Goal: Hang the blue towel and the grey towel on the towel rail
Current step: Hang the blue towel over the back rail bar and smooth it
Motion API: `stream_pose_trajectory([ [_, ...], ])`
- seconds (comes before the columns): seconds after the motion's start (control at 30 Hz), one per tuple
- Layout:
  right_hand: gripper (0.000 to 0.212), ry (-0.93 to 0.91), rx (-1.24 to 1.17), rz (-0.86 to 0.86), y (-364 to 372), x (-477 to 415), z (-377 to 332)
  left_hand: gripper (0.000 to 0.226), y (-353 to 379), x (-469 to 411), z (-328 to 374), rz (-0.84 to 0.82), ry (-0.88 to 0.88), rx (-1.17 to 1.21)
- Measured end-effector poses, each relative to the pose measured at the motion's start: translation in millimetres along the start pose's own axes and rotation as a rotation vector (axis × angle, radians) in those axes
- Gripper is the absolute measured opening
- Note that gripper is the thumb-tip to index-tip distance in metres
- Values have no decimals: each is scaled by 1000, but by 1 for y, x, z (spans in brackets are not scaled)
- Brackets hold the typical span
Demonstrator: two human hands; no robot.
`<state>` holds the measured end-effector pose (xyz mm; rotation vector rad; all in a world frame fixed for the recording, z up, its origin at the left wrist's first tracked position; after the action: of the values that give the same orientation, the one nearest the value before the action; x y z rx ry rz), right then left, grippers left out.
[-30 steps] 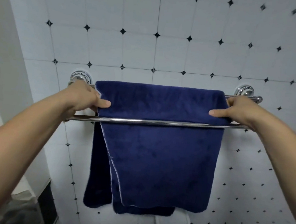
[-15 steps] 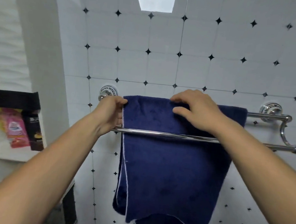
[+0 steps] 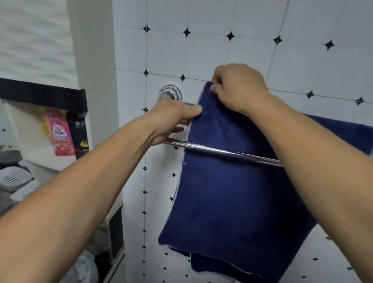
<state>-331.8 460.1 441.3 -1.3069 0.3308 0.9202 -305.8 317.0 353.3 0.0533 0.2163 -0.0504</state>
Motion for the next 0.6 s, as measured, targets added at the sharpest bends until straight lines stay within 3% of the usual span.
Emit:
stream_pose_trajectory([
  [0.13,25,44,-164,-60,8,4,0,7,1,-5,-2,34,14,-15],
  [0.2,25,95,-193,-77,7,12,17,17,0,-9,-4,28,13,-21],
  [0.33,16,254,-216,-62,-10,49,102,24,-4,-12,-4,35,36,22],
  [0.4,10,355,-246,-12,-21,78,150,14,-4,-13,-2,47,63,62],
  [0.53,6,447,-229,-180,-19,139,200,7,2,-10,2,106,115,65],
  [0.6,10,554,-198,-152,-17,162,213,7,2,-10,4,130,110,84],
])
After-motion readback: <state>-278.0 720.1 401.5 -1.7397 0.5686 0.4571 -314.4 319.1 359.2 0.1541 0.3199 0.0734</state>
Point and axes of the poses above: each hand's wrist, its own x-axis away from the middle knuckle, its own y-axis out of the palm, z = x × y, the point moved 5 cm from there along -x, towards the middle knuckle, and after that the axes turned 11 degrees about x, right-handed, at the moved point
